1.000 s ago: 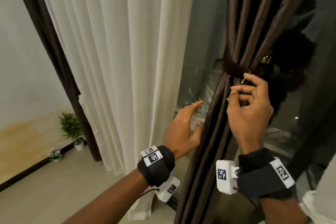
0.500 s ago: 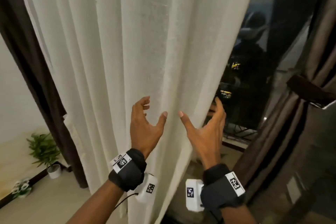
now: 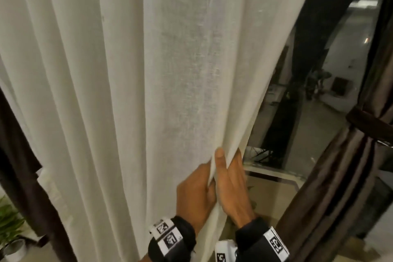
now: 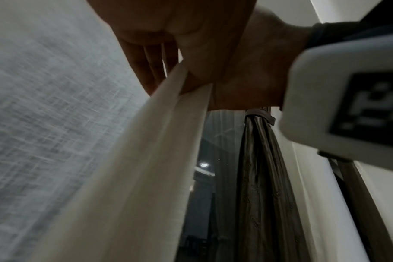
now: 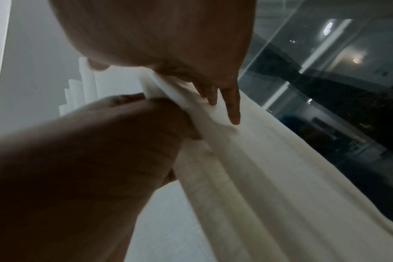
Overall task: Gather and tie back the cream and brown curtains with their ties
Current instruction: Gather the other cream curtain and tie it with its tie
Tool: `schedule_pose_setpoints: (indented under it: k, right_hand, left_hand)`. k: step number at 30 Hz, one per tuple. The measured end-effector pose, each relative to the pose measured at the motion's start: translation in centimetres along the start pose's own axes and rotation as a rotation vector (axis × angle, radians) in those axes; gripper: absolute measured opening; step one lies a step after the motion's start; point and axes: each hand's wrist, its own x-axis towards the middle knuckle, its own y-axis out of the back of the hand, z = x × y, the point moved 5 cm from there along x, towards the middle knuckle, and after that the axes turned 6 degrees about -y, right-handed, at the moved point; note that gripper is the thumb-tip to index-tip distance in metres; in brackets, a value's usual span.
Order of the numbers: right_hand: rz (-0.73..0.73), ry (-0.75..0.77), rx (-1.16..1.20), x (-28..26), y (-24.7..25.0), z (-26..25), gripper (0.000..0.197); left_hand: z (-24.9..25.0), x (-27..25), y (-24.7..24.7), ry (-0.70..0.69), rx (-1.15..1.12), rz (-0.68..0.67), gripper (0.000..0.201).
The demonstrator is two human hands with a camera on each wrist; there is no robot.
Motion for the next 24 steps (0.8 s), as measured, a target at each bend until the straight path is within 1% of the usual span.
schedule_pose_setpoints:
  k: [1, 2, 3, 4, 5, 6, 7, 8, 9, 10, 11, 12, 13, 14, 15, 17, 18, 20, 22, 23, 24]
  right_hand:
    - [0.007, 0.024, -0.009, 0.1, -0.3, -0.4, 0.096]
    - [0.028, 0.036, -0.019, 0.2, -0.5, -0.6, 0.097]
    - [0.065, 0.030, -0.035, 0.5, -0.4, -0.7, 0.092]
    - [0.109, 0.015, -0.053, 1.0, -0.1, -0.2, 0.081]
    - [0.149, -0.001, -0.068, 1.5, 0.3, 0.4, 0.069]
    - [0.168, -0.021, -0.067, 2.0, 0.6, 0.8, 0.063]
    - [0.171, -0.044, -0.051, 2.5, 0.9, 1.3, 0.064]
    - [0.166, -0.063, -0.034, 2.9, 1.0, 1.5, 0.070]
    - [0.161, -0.075, -0.032, 3.2, 1.1, 1.6, 0.077]
    - [0.157, -0.082, -0.042, 3.5, 0.9, 1.5, 0.081]
    - [0.156, -0.086, -0.051, 3.7, 0.8, 1.4, 0.082]
    - [0.151, -0.090, -0.055, 3.8, 0.6, 1.3, 0.083]
    - [0.144, -0.093, -0.057, 4.0, 0.4, 1.3, 0.084]
    - [0.129, -0.099, -0.054, 4.0, 0.1, 1.1, 0.084]
    - [0.112, -0.104, -0.042, 4.0, 0.0, 0.9, 0.081]
    - [0.086, -0.092, 0.013, 4.1, -0.2, 0.4, 0.075]
    - [0.076, -0.079, 0.042, 4.0, -0.2, 0.0, 0.072]
    - [0.038, -0.035, 0.101, 4.0, -0.3, -0.9, 0.064]
    - [-0.043, 0.021, 0.151, 3.8, -0.7, -2.0, 0.051]
    - [-0.076, 0.044, 0.149, 3.9, -1.0, -2.4, 0.049]
    - [-0.076, 0.077, 0.121, 3.9, -1.3, -2.9, 0.051]
  left_hand:
    - [0.6, -0.3, -0.5, -0.040, -0.002, -0.066, 0.024]
    - [1.0, -0.5, -0.8, -0.080, -0.004, -0.137, 0.030]
    - [1.1, -0.6, -0.7, -0.143, -0.005, -0.185, 0.041]
    - [1.2, -0.6, -0.2, -0.241, 0.006, -0.198, 0.054]
    - [1.1, -0.5, 0.6, -0.332, 0.039, -0.154, 0.062]
    - [0.5, -0.3, 1.9, -0.379, 0.094, -0.050, 0.064]
    - [-0.1, 0.1, 3.7, -0.364, 0.159, 0.092, 0.063]
    - [-1.0, 0.8, 5.4, -0.285, 0.208, 0.255, 0.063]
    - [-2.0, 1.5, 7.2, -0.147, 0.216, 0.410, 0.065]
    - [-3.1, 2.2, 8.7, 0.013, 0.172, 0.529, 0.072]
    - [-4.1, 2.9, 9.6, 0.144, 0.087, 0.583, 0.080]
    - [-5.0, 3.8, 9.8, 0.231, -0.014, 0.576, 0.085]
    - [-5.8, 4.8, 9.6, 0.295, -0.113, 0.536, 0.086]
    - [-6.4, 5.5, 9.1, 0.334, -0.176, 0.492, 0.082]
    - [-6.6, 5.9, 8.7, 0.336, -0.191, 0.462, 0.074]
    - [-6.2, 6.2, 7.8, 0.265, -0.154, 0.428, 0.056]
    - [-5.5, 6.1, 7.3, 0.207, -0.136, 0.399, 0.051]
    - [-3.8, 5.6, 5.7, 0.063, -0.114, 0.305, 0.046]
    - [-2.1, 5.1, 3.8, -0.054, -0.099, 0.178, 0.045]
    - [-1.3, 5.0, 2.9, -0.099, -0.110, 0.114, 0.045]
    - [-0.6, 4.9, 2.3, -0.132, -0.137, 0.039, 0.045]
